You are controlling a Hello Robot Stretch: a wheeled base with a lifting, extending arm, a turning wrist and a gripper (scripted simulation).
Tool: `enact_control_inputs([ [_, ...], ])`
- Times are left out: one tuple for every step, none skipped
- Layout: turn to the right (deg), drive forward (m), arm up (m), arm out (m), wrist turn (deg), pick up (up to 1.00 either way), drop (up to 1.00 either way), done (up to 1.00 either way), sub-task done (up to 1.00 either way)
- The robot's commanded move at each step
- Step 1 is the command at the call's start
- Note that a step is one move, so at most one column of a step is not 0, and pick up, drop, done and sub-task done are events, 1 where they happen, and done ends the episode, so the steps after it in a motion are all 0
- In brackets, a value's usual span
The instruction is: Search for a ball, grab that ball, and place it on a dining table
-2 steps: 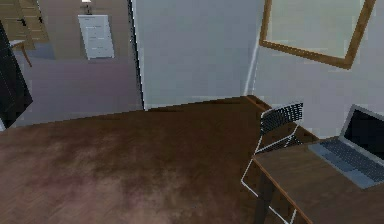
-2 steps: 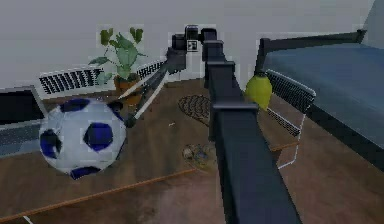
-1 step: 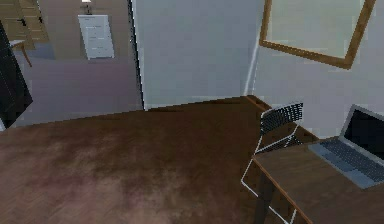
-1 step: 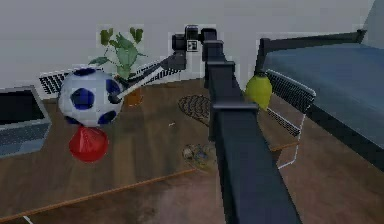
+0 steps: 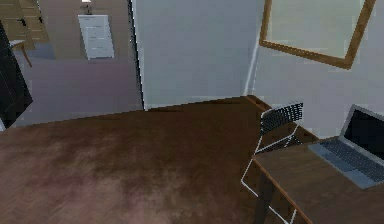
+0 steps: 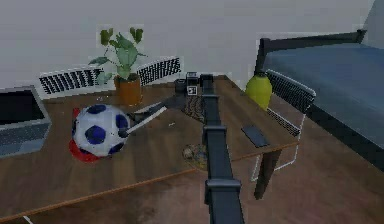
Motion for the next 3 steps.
enact_control_inputs([
  [0.0, 0.00, -0.32, 0.00, 0.0, 0.00, 0.00, 0.00, 0.00],
  [0.0, 0.00, 0.00, 0.00, 0.0, 0.00, 1.00, 0.00, 0.00],
  [0.0, 0.00, 0.10, 0.00, 0.0, 0.00, 0.00, 0.00, 0.00],
])
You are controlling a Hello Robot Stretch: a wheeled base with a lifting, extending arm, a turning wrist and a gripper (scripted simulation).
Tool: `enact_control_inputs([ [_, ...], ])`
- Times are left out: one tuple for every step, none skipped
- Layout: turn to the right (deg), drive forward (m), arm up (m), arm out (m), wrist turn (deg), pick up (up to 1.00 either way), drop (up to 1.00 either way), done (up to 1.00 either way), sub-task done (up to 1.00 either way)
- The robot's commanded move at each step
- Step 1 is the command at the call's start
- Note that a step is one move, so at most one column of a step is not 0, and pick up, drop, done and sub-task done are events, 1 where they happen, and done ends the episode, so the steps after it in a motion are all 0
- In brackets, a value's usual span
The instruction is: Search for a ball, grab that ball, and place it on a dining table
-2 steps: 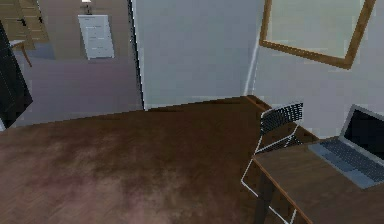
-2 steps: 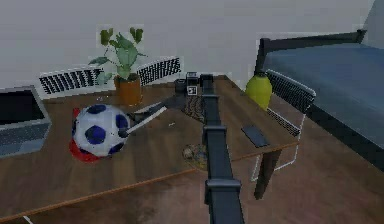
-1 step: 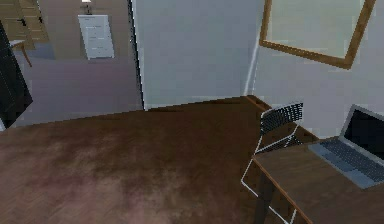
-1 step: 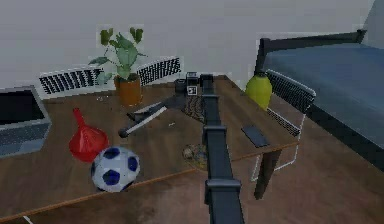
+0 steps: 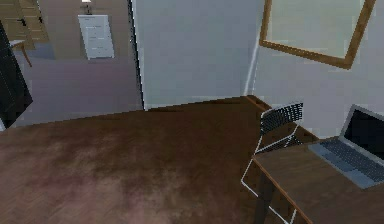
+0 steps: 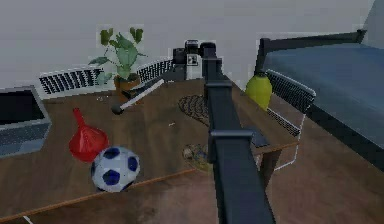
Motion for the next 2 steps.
enact_control_inputs([
  [0.0, 0.00, 0.00, -0.08, 0.0, 0.00, 0.00, 0.00, 0.00],
  [0.0, 0.00, 0.00, 0.00, 0.0, 0.00, 0.00, 1.00, 0.00],
])
